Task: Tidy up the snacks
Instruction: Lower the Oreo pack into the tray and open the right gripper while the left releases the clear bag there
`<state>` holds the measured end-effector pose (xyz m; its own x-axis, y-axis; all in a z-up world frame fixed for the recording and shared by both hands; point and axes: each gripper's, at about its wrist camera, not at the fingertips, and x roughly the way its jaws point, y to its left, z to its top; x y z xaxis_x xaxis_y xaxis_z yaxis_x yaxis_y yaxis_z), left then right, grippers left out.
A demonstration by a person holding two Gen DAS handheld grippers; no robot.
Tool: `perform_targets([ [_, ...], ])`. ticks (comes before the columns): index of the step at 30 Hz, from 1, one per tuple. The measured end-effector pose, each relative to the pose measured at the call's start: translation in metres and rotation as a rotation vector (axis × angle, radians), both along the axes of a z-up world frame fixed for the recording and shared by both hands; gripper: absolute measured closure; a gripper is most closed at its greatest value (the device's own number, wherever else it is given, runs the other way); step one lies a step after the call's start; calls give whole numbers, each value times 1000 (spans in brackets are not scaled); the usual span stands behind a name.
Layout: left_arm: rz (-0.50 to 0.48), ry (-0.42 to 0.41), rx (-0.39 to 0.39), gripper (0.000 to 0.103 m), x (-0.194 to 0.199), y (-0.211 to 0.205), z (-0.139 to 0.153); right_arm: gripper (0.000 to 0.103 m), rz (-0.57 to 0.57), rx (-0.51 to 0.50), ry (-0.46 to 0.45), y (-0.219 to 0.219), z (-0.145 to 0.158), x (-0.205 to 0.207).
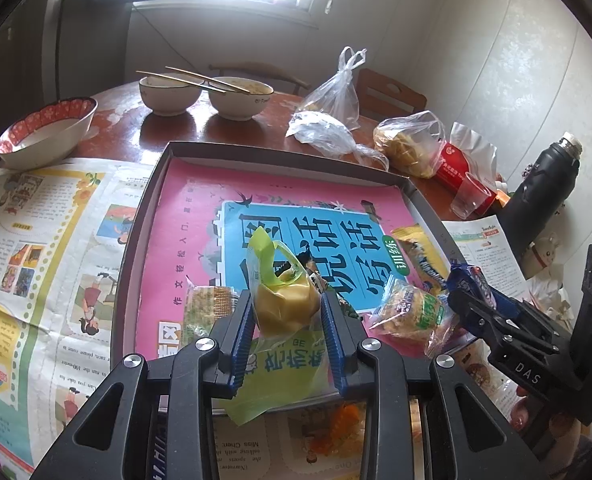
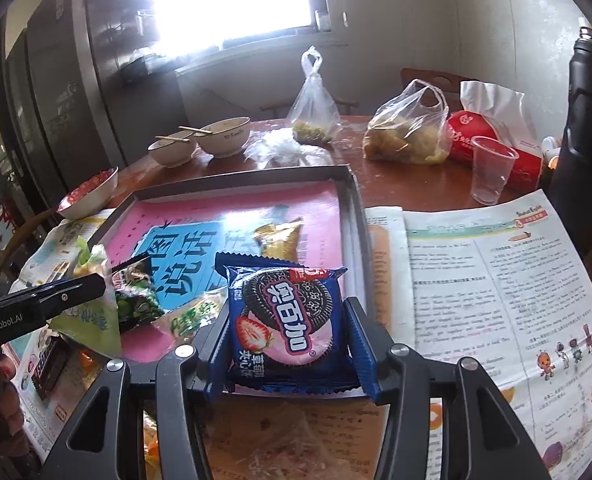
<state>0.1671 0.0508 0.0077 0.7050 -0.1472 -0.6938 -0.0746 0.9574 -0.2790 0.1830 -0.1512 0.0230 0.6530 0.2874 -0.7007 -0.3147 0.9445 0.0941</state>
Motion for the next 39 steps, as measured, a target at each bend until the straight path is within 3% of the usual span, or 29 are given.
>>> perform_targets([
  [9,-6,7,-2,69,0,0,0,51,36,21,11,7,-2,-2],
  [21,-10,14,-2,69,0,0,-1,51,-21,9,10,-1,-3,3],
  [39,-2,20,-10,69,-4,5,0,51,-20,36,12,-6,1,-1],
])
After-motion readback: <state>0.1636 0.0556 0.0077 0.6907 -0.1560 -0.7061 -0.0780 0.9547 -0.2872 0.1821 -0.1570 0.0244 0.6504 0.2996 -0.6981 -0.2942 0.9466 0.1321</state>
